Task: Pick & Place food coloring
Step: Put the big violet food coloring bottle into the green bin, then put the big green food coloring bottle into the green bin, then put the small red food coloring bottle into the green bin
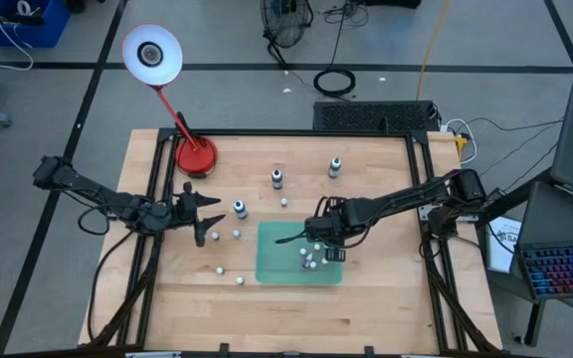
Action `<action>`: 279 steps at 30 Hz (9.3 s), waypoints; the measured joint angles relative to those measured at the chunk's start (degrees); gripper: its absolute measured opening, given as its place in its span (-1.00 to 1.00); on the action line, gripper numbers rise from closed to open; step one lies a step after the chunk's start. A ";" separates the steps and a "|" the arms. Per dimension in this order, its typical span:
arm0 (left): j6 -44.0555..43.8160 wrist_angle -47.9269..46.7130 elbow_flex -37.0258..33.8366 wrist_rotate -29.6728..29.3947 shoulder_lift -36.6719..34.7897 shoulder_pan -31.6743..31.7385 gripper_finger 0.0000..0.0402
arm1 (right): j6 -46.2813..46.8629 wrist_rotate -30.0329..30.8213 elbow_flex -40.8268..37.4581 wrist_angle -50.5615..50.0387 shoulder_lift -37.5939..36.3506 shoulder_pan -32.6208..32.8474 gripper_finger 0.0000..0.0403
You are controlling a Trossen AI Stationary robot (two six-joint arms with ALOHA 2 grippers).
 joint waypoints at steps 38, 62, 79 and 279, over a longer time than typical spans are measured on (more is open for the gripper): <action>0.00 -0.02 -0.02 0.00 0.00 -0.01 0.18 | -9.73 -1.05 0.31 4.83 -15.67 -35.99 0.17; 0.00 -0.02 -0.02 0.02 0.02 0.00 0.18 | -15.06 -7.40 0.31 8.94 -0.19 -39.12 0.18; 0.00 -0.02 -0.01 0.00 0.00 -0.01 0.18 | -15.41 -7.41 0.26 10.30 1.76 -39.86 -0.07; 14.72 -21.22 54.27 22.53 59.32 25.01 0.18 | -15.21 1.62 -73.29 58.98 -96.67 -9.55 0.00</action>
